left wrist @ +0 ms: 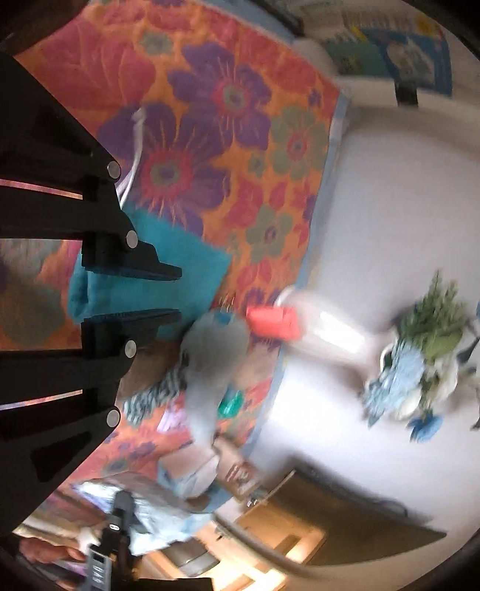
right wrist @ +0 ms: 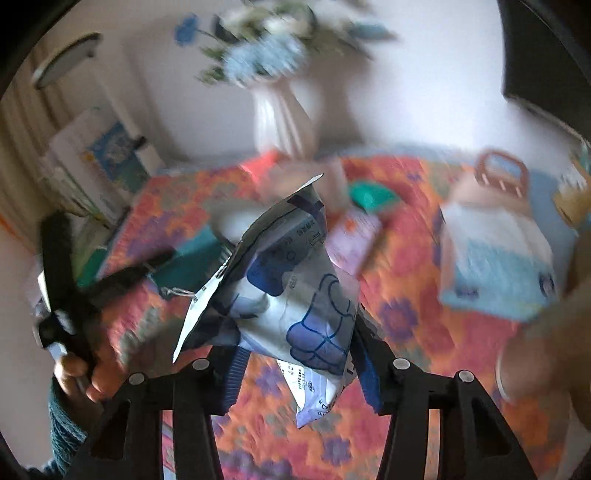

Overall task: Organize soft objects
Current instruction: 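Grasp the teal cloth with the left tool while the right tool grasps the printed Dafi bag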

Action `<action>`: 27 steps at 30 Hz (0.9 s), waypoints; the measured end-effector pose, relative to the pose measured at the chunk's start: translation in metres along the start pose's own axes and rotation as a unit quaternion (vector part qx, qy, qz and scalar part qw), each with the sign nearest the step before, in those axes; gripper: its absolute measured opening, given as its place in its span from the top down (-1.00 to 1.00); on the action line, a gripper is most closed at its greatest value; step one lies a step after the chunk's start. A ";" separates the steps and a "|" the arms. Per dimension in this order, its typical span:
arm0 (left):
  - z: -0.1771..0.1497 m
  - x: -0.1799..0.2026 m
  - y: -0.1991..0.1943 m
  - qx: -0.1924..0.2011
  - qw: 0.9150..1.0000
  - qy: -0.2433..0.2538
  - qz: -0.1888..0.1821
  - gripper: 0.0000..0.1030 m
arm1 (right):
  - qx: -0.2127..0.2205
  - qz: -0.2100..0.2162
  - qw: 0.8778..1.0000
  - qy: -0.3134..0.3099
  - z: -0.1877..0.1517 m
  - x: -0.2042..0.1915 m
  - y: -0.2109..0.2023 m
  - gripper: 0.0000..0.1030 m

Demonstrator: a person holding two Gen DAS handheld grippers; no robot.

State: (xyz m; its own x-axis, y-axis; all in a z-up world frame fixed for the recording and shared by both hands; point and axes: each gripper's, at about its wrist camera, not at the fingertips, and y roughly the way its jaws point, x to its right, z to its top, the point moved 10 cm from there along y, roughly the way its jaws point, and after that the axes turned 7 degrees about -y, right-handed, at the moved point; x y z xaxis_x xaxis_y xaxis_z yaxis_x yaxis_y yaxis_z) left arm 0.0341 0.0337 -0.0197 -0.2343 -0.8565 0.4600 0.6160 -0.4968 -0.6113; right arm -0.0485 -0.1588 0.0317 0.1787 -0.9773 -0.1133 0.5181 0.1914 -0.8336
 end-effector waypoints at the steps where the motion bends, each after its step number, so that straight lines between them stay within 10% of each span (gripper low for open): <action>1: 0.003 -0.005 -0.002 0.008 1.000 -0.007 0.009 0.76 | -0.010 -0.005 1.000 0.003 -0.004 0.002 0.006 0.01; 4: -0.001 -0.010 0.005 -0.009 1.000 -0.008 0.027 0.59 | -0.045 -0.025 0.999 0.008 -0.016 0.007 0.029 -0.01; 6: -0.005 -0.007 0.011 -0.023 0.999 0.006 0.040 -0.44 | -0.042 -0.012 0.999 0.008 -0.017 0.005 0.038 -0.13; 8: -0.006 -0.008 0.015 -0.026 0.998 0.018 0.062 -0.99 | -0.035 -0.020 0.999 -0.004 -0.015 0.004 0.044 -0.21; 11: -0.002 -0.011 0.010 -0.008 0.997 0.015 0.073 -0.98 | -0.029 -0.053 0.997 -0.042 -0.017 0.009 0.053 -0.66; 20: -0.019 -0.011 0.029 -0.088 0.994 0.025 0.062 -0.98 | -0.008 -0.015 0.999 -0.039 -0.023 0.019 0.074 -0.79; 27: -0.027 -0.006 0.039 -0.090 0.985 0.075 0.126 -0.98 | 0.000 -0.022 0.998 -0.060 -0.026 0.011 0.075 -0.91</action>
State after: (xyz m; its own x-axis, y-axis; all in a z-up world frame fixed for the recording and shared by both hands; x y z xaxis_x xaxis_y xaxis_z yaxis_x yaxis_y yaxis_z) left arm 0.0399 0.0160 -0.0638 -0.2078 -0.9604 0.1858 0.5294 -0.2702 -0.8042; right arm -0.0295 -0.1577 -0.0467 0.2550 -0.9669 -0.0097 0.5270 0.1474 -0.8370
